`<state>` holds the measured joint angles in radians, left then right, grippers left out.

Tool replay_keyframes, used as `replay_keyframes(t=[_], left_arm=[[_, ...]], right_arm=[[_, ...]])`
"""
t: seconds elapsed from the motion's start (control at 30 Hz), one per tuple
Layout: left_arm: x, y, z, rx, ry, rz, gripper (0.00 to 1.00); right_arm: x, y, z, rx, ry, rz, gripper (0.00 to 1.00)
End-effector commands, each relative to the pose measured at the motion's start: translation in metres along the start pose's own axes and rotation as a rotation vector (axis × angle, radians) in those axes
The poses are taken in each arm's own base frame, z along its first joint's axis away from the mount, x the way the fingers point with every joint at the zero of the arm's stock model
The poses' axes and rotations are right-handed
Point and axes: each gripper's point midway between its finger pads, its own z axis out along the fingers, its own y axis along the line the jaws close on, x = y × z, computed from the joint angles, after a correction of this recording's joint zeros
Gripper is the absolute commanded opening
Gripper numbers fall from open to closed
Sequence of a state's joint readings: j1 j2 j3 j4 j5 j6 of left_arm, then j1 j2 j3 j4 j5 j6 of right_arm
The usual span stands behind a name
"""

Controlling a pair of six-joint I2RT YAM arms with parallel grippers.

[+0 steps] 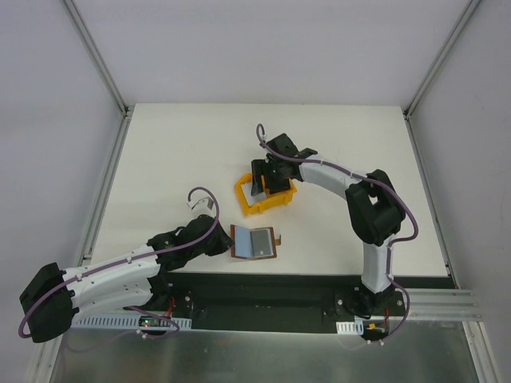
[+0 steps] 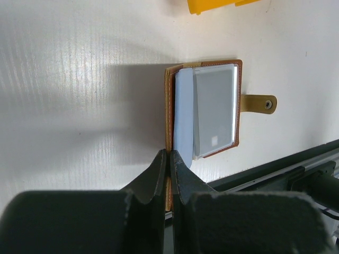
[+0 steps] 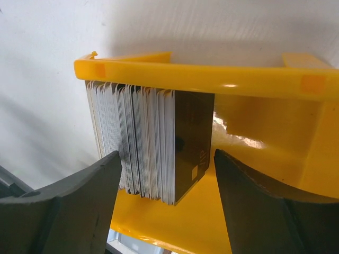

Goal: Put the credit cards into the card holder
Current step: Pick up the credit card from the storage box.

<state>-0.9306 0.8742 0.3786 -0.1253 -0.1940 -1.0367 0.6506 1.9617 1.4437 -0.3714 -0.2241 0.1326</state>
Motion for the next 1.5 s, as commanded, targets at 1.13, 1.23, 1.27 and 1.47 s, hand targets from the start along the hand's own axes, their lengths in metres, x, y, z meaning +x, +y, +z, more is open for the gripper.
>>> replay_keyframes(t=[1.13, 1.23, 1.27, 1.47], left_arm=[[0.001, 0.001, 0.003, -0.007, -0.005, 0.003, 0.0], [0.002, 0.001, 0.003, -0.007, -0.002, 0.005, 0.0], [0.001, 0.0, 0.003, -0.006, -0.003, 0.002, 0.0], [0.002, 0.001, 0.003, -0.009, -0.002, 0.002, 0.0]], right_arm=[[-0.027, 0.02, -0.034, -0.136, -0.095, -0.015, 0.22], [-0.029, 0.016, -0.036, -0.112, -0.103, -0.019, 0.16], [-0.03, 0.015, -0.038, -0.105, -0.107, -0.023, 0.15], [-0.038, 0.004, -0.048, -0.022, -0.142, -0.049, 0.04]])
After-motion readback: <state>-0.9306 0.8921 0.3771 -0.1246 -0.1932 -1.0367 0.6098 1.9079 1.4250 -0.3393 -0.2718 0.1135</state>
